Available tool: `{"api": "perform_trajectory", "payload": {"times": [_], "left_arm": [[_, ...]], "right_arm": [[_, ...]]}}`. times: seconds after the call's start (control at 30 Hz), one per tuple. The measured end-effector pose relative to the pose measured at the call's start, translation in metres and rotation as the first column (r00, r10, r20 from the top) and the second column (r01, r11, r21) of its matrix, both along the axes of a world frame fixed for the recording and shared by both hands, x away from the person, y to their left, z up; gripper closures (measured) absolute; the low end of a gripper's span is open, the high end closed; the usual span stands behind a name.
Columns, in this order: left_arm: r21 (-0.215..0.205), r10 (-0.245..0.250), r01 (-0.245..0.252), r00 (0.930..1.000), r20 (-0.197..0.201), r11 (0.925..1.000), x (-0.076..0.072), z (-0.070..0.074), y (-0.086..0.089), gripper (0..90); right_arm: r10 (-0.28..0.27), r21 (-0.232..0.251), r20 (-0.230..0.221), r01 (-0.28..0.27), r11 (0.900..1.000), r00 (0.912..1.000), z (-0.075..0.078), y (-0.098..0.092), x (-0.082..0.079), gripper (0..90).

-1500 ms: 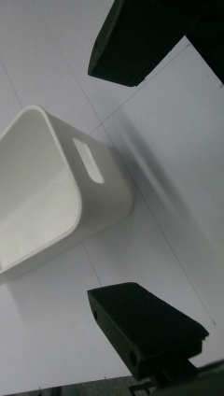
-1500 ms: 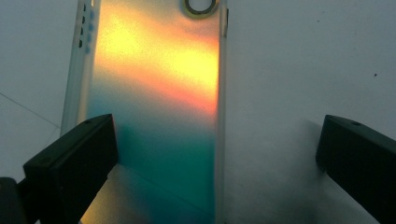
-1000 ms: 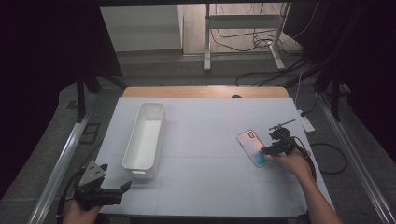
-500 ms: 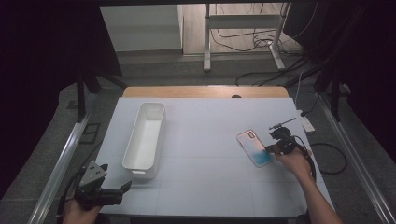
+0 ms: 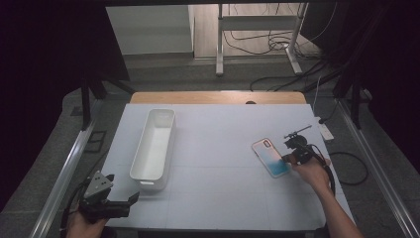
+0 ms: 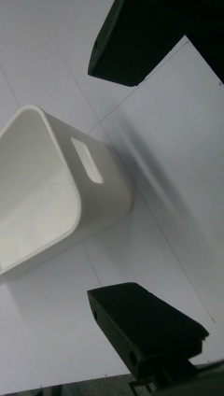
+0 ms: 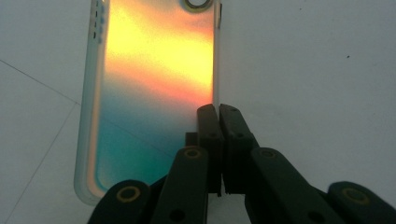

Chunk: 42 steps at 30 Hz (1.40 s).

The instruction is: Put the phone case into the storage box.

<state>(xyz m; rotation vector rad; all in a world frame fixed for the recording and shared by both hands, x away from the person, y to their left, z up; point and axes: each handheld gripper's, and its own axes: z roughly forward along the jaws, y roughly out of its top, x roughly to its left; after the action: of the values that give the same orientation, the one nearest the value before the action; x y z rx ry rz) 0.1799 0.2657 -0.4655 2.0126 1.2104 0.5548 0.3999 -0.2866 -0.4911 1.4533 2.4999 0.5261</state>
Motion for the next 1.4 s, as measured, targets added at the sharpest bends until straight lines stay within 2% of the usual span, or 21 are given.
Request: {"api": "perform_trajectory", "payload": {"times": [0.47, 1.17, 1.4], "left_arm": [[-0.009, -0.001, 0.001, 1.0000, -0.005, 1.0000, 0.000, 0.000, 0.001, 0.3], [-0.022, -0.011, 0.011, 0.9999, -0.005, 0.9997, 0.000, 0.000, 0.002, 0.6], [-0.027, -0.032, 0.032, 0.9995, 0.003, 0.9991, -0.001, 0.000, 0.002, 0.6]], "right_arm": [[0.023, 0.032, 0.072, -0.026, 0.999, 0.9971, 0.014, 0.001, -0.011, 87.8], [0.054, 0.076, 0.138, -0.065, 0.995, 0.9890, 0.029, 0.008, -0.024, 87.8], [0.067, 0.090, 0.163, -0.083, 0.992, 0.9843, 0.034, 0.011, -0.030, 87.8]]}}
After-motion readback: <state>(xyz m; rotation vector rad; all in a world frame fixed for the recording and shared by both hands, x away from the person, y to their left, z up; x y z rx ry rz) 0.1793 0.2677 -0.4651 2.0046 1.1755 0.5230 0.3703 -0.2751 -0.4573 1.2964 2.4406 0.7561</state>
